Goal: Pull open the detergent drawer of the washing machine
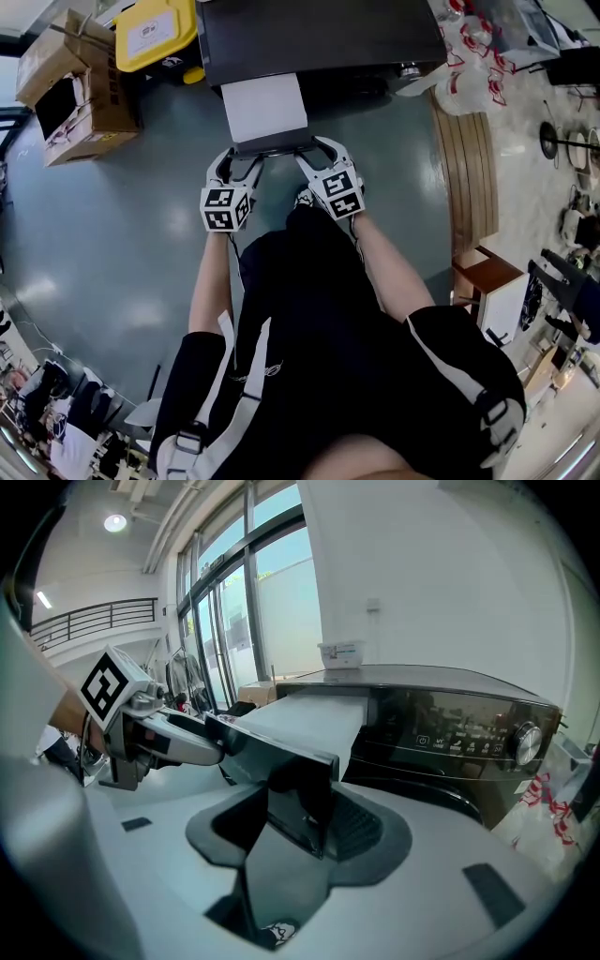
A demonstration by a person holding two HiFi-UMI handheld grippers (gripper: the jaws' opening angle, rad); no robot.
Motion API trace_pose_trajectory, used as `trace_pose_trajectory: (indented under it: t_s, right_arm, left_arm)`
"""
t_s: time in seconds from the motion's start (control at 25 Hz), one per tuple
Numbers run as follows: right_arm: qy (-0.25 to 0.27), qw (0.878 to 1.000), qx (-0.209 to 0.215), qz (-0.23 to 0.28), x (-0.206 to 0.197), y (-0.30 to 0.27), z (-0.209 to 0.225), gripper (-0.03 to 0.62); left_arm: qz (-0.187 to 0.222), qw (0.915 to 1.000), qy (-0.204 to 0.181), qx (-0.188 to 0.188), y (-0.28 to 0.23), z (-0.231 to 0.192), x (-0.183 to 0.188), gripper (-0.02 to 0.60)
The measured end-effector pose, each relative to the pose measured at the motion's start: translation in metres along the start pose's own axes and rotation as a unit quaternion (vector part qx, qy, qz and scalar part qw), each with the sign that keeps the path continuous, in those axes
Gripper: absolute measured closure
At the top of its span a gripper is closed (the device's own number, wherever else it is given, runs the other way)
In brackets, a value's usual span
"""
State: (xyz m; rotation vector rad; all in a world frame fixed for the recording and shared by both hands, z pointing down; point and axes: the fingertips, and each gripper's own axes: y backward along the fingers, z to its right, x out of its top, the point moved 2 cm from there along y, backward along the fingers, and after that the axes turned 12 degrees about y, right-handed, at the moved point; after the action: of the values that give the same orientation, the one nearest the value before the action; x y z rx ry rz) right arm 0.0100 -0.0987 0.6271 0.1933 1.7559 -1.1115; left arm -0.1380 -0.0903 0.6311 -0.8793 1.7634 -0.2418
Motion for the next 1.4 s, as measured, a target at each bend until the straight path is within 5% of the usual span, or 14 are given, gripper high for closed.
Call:
trace_pose_trajectory:
  t_s: [1.4]
  right_arm:
    - [-0.014, 1.0, -0.014, -0.007, -0.011, 0.018, -0.029, 0.386]
  left_arm:
    - [0.002, 0.9999, 0.015, 0.004, 0.027, 0.004, -0.022, 0.278]
